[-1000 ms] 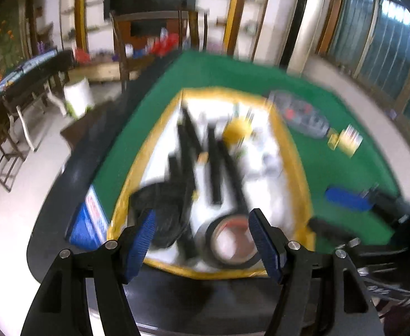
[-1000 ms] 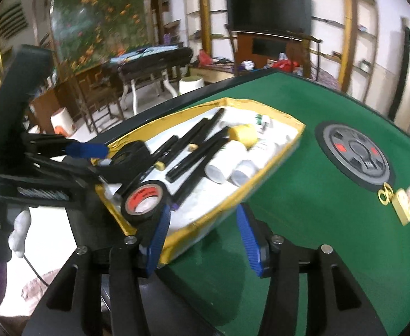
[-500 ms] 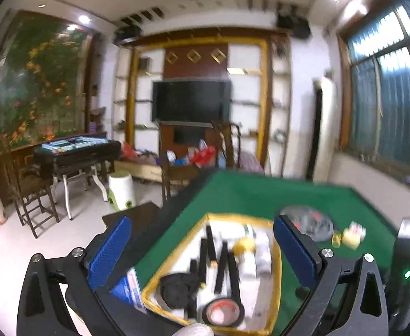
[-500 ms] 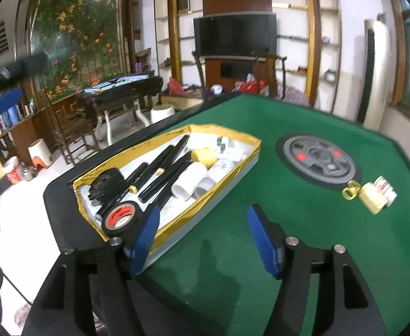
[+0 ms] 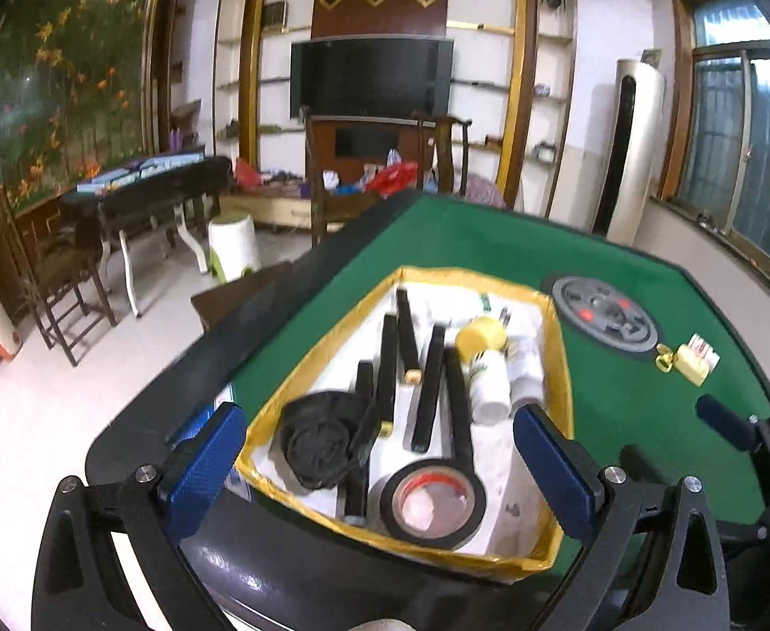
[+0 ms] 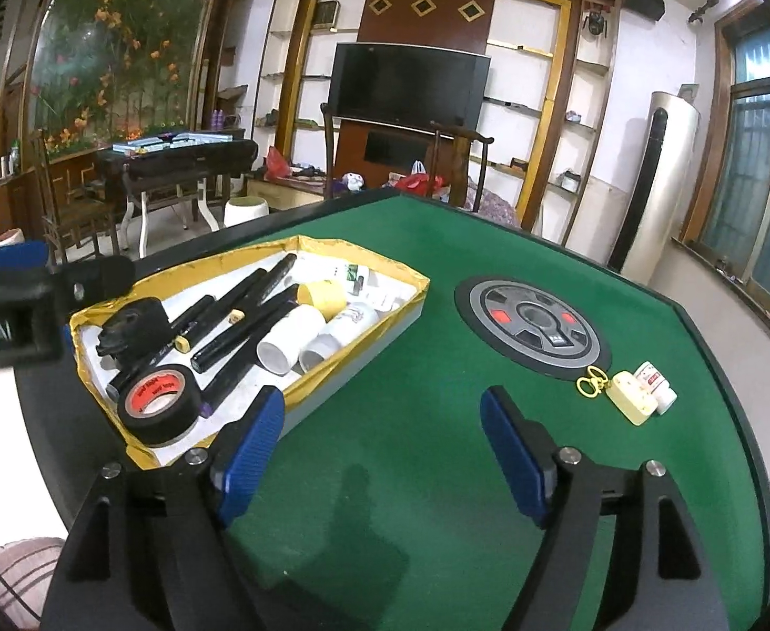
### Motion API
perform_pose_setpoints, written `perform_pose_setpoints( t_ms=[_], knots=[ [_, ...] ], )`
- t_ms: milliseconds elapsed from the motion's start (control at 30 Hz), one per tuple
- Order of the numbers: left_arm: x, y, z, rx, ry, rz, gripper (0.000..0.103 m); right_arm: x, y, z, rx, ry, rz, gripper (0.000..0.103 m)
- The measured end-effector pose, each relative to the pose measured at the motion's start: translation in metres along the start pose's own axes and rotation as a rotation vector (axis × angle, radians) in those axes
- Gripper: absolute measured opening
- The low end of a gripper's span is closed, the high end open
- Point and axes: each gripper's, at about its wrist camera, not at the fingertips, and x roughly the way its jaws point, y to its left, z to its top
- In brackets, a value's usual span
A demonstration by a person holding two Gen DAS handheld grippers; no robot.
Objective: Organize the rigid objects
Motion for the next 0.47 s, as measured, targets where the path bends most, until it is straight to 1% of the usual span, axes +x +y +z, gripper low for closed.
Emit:
perform_pose_setpoints(
  t_ms=[100, 267, 467],
  knots=[
    [0.005, -0.001, -0.004, 0.0, 0.023, -0.002, 0.102, 0.004, 0.0, -0.001, 0.0, 0.01, -0.006, 0.076],
    [0.009, -0.002, -0.008, 0.008, 0.035, 0.011, 0.103, 0.01, 0.0, -0.002, 0.008, 0.03, -0.001, 0.076],
    [0.013, 0.005, -0.006, -0.023, 0.061, 0.01, 0.102, 0.012, -0.001, -0.003, 0.01, 0.034, 0.003, 0.076]
  ],
)
